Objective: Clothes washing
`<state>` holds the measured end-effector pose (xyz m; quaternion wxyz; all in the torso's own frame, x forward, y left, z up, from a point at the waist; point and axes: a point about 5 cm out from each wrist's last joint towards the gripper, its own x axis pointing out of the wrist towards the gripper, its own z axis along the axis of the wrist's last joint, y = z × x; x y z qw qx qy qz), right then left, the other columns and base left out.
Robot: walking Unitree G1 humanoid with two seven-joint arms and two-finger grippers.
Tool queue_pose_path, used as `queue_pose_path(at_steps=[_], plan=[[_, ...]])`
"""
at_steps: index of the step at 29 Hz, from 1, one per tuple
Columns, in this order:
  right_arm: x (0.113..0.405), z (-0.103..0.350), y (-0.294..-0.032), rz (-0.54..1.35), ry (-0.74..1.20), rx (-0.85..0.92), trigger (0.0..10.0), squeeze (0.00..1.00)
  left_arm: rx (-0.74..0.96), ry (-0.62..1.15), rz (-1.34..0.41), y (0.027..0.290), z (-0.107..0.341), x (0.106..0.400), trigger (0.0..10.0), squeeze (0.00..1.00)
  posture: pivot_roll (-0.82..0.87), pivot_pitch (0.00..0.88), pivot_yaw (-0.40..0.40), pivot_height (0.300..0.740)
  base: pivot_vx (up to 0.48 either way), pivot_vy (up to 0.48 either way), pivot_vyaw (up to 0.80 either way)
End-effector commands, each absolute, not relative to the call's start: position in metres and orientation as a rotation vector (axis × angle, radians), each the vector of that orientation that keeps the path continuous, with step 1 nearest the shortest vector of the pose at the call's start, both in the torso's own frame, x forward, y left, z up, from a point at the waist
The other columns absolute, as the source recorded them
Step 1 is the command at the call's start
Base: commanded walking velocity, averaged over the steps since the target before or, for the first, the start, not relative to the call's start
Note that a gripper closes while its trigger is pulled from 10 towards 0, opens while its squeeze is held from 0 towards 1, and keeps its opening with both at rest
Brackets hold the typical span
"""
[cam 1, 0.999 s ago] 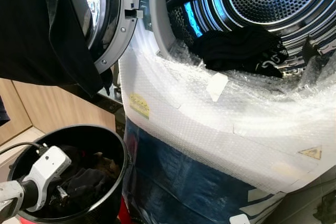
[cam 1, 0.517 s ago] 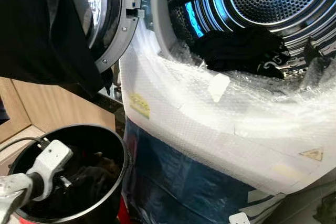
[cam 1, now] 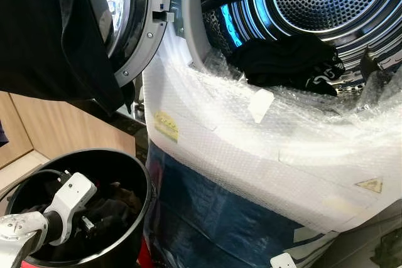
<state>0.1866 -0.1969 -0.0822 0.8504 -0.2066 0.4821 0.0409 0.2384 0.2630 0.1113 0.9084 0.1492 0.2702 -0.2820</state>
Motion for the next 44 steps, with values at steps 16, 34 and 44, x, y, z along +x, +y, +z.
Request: queue_pose_path(at_steps=[16,34,44], plan=[[0.201,-0.073,-0.202,0.089,0.941,-0.427,10.0,0.00,0.271,0.617,-0.631,0.254,0.091,0.233,0.0,0.00,0.12,0.000,-0.165,0.740,0.000,0.000,0.00],[0.207,-0.071,-0.199,0.077,0.927,-0.385,10.0,0.00,0.291,0.610,-0.616,0.255,0.090,0.235,0.0,0.00,0.12,0.000,-0.161,0.740,0.000,0.000,0.00],[0.203,-0.073,-0.197,0.070,0.936,-0.359,10.0,0.00,0.259,0.609,-0.606,0.257,0.091,0.230,0.0,0.00,0.11,0.000,-0.156,0.740,0.000,0.000,0.00]])
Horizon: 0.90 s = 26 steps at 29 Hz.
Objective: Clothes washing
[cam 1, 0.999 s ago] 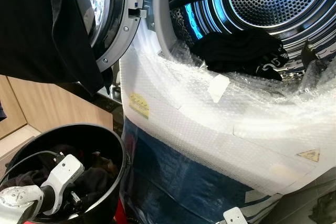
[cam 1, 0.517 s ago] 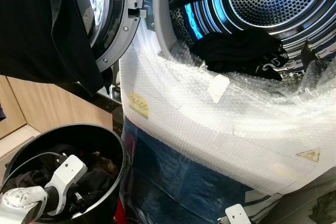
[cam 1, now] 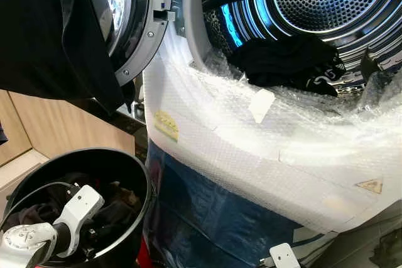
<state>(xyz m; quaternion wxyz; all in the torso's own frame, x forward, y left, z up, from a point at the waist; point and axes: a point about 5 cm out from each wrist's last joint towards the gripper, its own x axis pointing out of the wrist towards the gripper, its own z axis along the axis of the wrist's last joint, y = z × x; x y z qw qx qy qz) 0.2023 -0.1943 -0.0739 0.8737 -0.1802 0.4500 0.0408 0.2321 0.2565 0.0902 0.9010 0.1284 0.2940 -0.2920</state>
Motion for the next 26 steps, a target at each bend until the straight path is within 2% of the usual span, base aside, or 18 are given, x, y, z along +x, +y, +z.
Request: queue_pose_path(at_steps=[1,8,20,26], plan=[[0.201,-0.074,-0.196,0.073,0.941,-0.357,10.0,0.00,0.246,0.614,-0.604,0.257,0.090,0.227,0.0,0.00,0.11,0.000,-0.155,0.740,0.000,0.000,0.00],[0.193,-0.079,-0.191,0.077,0.962,-0.350,10.0,0.00,0.230,0.643,-0.616,0.260,0.089,0.220,0.0,0.00,0.08,0.010,-0.124,0.740,0.000,0.000,0.00],[0.185,-0.083,-0.187,0.051,0.972,-0.314,10.0,0.00,0.250,0.644,-0.628,0.267,0.100,0.229,0.0,0.00,0.08,0.006,-0.063,0.740,0.000,0.000,0.00],[0.182,-0.085,-0.184,0.049,0.976,-0.302,10.0,0.00,0.197,0.533,-0.603,0.270,0.122,0.235,0.0,0.00,0.09,0.001,-0.064,0.740,0.000,0.000,0.00]])
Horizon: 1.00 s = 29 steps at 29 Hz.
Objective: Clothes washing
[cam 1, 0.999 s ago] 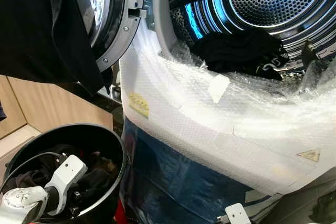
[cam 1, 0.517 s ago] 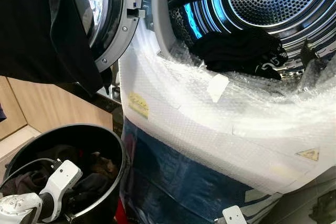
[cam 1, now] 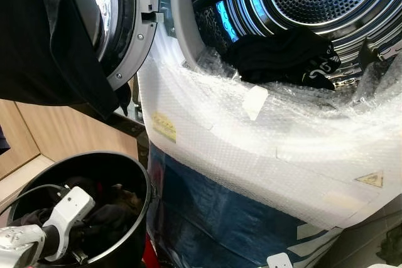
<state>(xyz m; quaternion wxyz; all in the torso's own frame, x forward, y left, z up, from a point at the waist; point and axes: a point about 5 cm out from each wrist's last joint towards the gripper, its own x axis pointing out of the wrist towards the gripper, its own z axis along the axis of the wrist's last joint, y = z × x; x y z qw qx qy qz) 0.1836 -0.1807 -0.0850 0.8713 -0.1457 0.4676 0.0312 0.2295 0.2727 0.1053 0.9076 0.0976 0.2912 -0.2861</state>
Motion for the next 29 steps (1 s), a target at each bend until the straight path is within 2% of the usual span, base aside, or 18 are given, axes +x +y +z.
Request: queue_pose_path(at_steps=[1,9,16,23,29], plan=[[0.182,-0.085,-0.184,0.050,0.976,-0.304,10.0,0.00,0.191,0.518,-0.600,0.270,0.126,0.237,0.0,0.00,0.09,0.000,-0.064,0.740,0.000,0.000,0.00],[0.193,-0.080,-0.186,0.052,0.949,-0.326,10.0,0.00,0.197,0.365,-0.612,0.266,0.162,0.248,0.0,0.00,0.10,0.000,-0.069,0.740,0.000,0.000,0.00],[0.193,-0.080,-0.183,0.068,0.945,-0.335,10.0,0.00,0.230,0.242,-0.722,0.244,0.197,0.247,0.0,0.00,0.13,0.000,-0.064,0.740,0.000,0.000,0.00],[0.198,-0.077,-0.181,0.074,0.916,-0.397,10.0,0.00,0.201,0.149,-0.892,0.201,0.207,0.268,0.0,0.00,0.14,0.000,-0.043,0.740,0.000,0.000,0.00],[0.204,-0.074,-0.178,0.055,0.900,-0.384,10.0,0.00,0.169,0.078,-1.011,0.177,0.221,0.275,0.0,0.00,0.12,0.000,-0.027,0.740,0.000,0.000,0.00]])
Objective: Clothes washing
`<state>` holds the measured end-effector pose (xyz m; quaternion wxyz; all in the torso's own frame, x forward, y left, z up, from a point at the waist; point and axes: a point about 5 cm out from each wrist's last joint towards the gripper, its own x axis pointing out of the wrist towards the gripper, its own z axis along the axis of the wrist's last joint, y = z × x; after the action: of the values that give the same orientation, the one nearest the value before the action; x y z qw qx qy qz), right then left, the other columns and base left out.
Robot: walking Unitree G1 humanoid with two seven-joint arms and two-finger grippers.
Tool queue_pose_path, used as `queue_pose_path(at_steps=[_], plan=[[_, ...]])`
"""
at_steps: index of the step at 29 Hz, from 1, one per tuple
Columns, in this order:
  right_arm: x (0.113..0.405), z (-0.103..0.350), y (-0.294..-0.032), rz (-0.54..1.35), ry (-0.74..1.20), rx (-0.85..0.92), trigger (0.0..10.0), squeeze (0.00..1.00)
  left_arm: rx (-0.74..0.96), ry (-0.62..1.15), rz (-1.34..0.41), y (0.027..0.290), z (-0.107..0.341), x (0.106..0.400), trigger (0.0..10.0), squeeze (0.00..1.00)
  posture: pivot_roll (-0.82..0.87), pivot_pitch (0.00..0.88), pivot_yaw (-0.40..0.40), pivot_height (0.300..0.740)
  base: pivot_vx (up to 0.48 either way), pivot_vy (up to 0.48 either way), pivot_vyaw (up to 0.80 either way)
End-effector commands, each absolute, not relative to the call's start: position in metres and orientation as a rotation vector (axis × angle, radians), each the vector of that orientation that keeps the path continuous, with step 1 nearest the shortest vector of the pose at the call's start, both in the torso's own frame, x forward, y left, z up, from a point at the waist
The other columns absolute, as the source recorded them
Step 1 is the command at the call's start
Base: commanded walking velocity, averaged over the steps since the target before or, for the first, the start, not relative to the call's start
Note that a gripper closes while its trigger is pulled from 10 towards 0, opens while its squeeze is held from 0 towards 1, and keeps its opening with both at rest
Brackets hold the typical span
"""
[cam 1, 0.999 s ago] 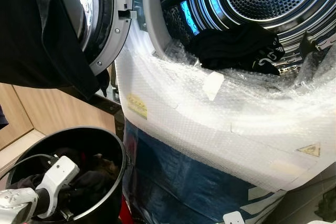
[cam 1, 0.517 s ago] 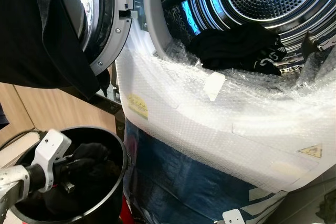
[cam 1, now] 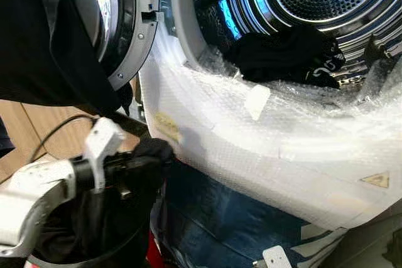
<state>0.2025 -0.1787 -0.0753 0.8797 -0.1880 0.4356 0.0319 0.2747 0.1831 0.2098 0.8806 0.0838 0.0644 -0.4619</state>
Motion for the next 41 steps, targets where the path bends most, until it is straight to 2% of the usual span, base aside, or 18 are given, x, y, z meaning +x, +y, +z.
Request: queue_pose_path(at_steps=[1,5,9,19,22,26,36,41], plan=[[0.205,-0.074,-0.177,0.058,0.896,-0.384,10.0,0.00,0.178,0.077,-1.032,0.173,0.221,0.278,0.0,0.00,0.12,0.000,-0.024,0.740,0.000,0.000,0.00],[0.204,-0.075,-0.176,0.070,0.903,-0.407,10.0,0.00,0.262,0.063,-1.172,0.143,0.223,0.287,0.0,0.00,0.17,0.000,-0.048,0.740,0.000,0.000,0.00],[0.198,-0.078,-0.179,0.079,0.927,-0.422,10.0,0.00,0.306,-0.010,-1.240,0.121,0.237,0.293,0.0,0.00,0.18,0.000,-0.049,0.740,0.000,0.000,0.00],[0.200,-0.077,-0.180,0.058,0.927,-0.423,10.0,0.00,0.413,-0.107,-1.343,0.111,0.270,0.299,0.0,0.00,0.17,0.000,-0.022,0.740,0.000,0.000,0.00],[0.201,-0.077,-0.177,0.052,0.930,-0.411,10.0,0.00,0.430,-0.093,-1.413,0.106,0.269,0.297,0.0,0.00,0.15,0.000,0.005,0.740,0.000,0.000,0.00],[0.200,-0.077,-0.176,0.034,0.934,-0.376,10.0,0.00,0.470,-0.105,-1.440,0.092,0.269,0.297,0.0,0.00,0.14,0.000,0.000,0.740,0.000,0.000,0.00],[0.187,-0.083,-0.185,0.038,0.976,-0.397,10.0,0.00,0.410,-0.219,-1.503,0.063,0.285,0.296,0.0,0.00,0.16,0.000,-0.012,0.740,0.000,0.000,0.00],[0.185,-0.084,-0.184,0.047,0.978,-0.393,10.0,0.00,0.371,-0.133,-1.528,0.062,0.258,0.291,0.0,0.00,0.13,0.000,-0.005,0.740,0.000,0.000,0.00]])
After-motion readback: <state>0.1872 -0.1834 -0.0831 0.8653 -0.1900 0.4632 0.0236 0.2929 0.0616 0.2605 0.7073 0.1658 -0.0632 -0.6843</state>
